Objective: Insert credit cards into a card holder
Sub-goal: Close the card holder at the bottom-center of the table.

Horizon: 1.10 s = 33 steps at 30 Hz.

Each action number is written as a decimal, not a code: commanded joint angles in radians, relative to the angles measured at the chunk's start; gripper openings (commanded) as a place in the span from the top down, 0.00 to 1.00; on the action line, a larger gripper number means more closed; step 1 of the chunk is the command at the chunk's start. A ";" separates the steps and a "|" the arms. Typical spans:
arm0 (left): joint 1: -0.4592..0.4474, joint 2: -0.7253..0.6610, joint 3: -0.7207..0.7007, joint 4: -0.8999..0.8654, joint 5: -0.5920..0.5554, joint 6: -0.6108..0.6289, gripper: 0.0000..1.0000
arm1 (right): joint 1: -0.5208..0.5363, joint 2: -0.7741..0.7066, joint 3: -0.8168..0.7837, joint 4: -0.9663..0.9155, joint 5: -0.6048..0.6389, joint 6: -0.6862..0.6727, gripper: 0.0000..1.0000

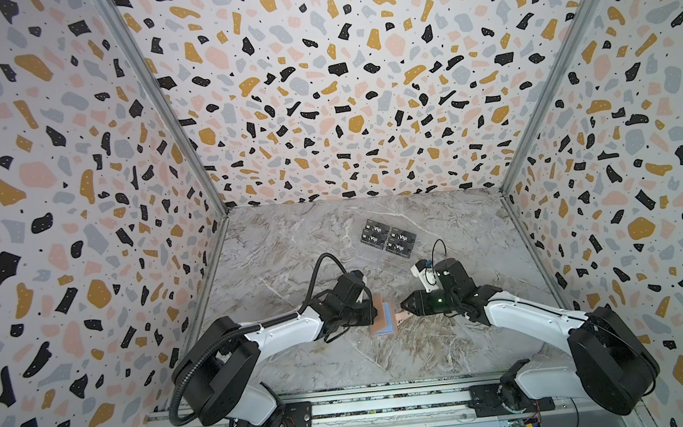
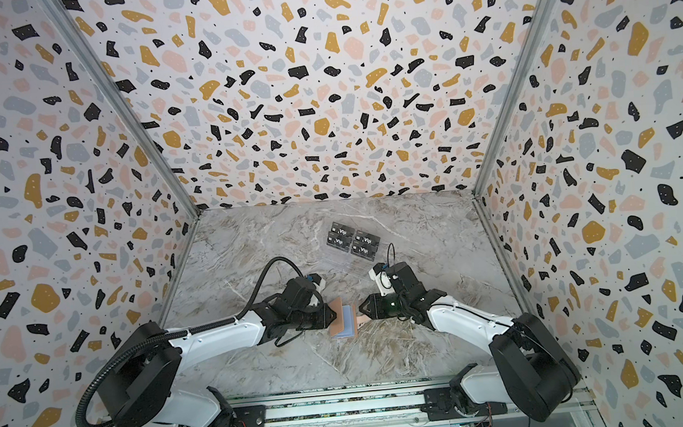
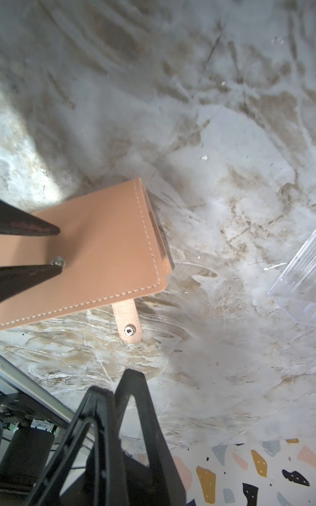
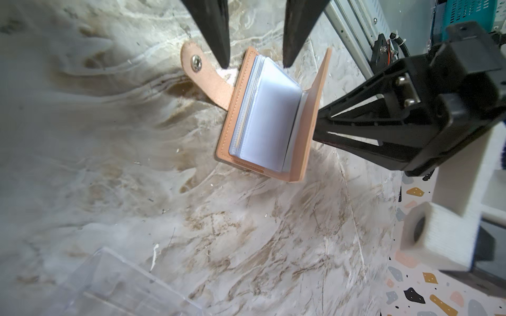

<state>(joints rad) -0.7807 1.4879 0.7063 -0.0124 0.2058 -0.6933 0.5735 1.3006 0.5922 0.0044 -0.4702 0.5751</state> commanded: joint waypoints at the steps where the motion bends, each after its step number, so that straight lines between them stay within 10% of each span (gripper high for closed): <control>1: -0.011 0.029 -0.019 0.016 0.008 0.034 0.74 | 0.003 0.008 0.034 -0.036 0.010 -0.008 0.66; 19: -0.072 0.160 0.050 -0.082 -0.098 0.025 0.69 | 0.048 0.085 0.041 0.023 -0.053 -0.003 0.74; 33: -0.099 0.201 0.011 -0.087 -0.123 -0.029 0.68 | -0.021 0.064 0.130 -0.287 0.059 -0.087 0.61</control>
<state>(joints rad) -0.8722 1.6283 0.7551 -0.0265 0.1253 -0.7067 0.5598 1.3434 0.7235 -0.1989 -0.4141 0.5213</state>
